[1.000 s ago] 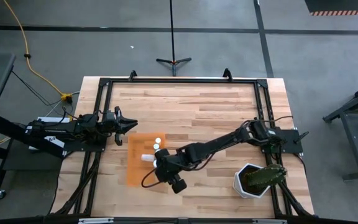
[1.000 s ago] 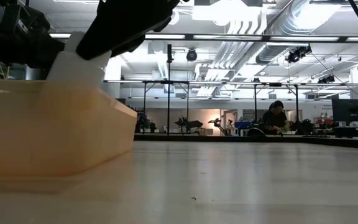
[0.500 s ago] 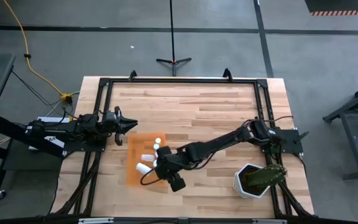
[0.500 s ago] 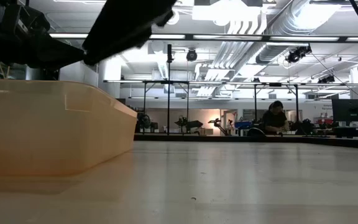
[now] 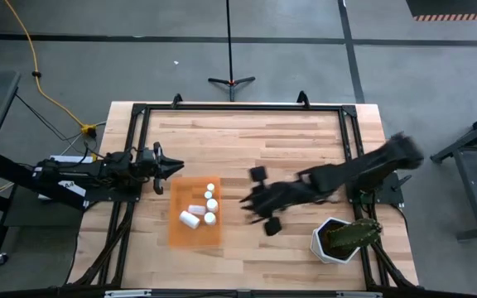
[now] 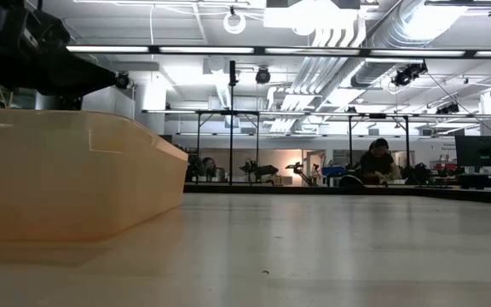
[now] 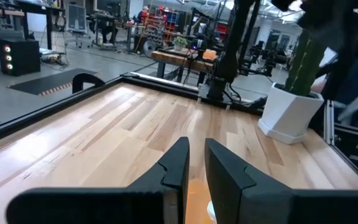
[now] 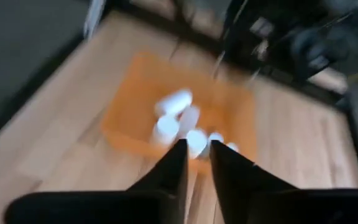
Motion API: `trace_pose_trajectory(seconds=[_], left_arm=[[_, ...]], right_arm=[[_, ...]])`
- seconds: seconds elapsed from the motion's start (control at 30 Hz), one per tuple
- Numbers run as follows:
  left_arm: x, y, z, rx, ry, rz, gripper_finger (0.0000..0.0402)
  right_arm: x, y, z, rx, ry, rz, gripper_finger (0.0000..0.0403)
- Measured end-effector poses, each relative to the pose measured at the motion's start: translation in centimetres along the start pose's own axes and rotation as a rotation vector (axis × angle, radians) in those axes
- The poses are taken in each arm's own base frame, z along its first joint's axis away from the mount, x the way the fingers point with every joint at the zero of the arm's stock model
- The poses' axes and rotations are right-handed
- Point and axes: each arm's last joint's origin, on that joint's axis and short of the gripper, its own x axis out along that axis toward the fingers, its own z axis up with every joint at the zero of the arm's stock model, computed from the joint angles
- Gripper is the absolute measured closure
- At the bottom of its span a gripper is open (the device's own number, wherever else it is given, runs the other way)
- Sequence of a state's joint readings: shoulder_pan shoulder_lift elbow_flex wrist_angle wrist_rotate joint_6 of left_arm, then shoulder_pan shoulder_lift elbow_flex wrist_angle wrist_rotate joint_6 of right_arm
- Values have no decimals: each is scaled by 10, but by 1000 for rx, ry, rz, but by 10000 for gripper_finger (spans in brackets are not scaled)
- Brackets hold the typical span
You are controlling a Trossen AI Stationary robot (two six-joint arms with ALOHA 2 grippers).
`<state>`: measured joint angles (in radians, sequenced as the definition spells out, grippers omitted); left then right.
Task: Pick and place pill bottles into a basket
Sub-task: Return to Home Position
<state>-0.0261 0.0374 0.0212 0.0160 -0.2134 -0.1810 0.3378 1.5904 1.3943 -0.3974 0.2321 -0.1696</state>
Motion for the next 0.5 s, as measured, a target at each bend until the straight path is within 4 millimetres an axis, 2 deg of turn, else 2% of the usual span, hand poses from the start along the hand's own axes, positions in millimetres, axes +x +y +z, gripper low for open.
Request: trace_pose_trajectory(seconds=[0.13,0.2,0.27,0.4,0.5], left_arm=[[1,0,-1,3,13,4,314],[1,0,-1,3,18,5,314],[2,0,-2,-2,22,6,314],[2,0,-2,-1,24,7,314],[2,0,-2,20,23,11,314]], right_arm=[[-27,-5,-59,75,-210,-110,389],[-38,-10,-88,116,-262,-173,399],[-54,-13,-108,165,-323,-209,395],[-92,-19,-124,236,-478,-234,388],[-115,-23,-127,250,-537,-243,394]])
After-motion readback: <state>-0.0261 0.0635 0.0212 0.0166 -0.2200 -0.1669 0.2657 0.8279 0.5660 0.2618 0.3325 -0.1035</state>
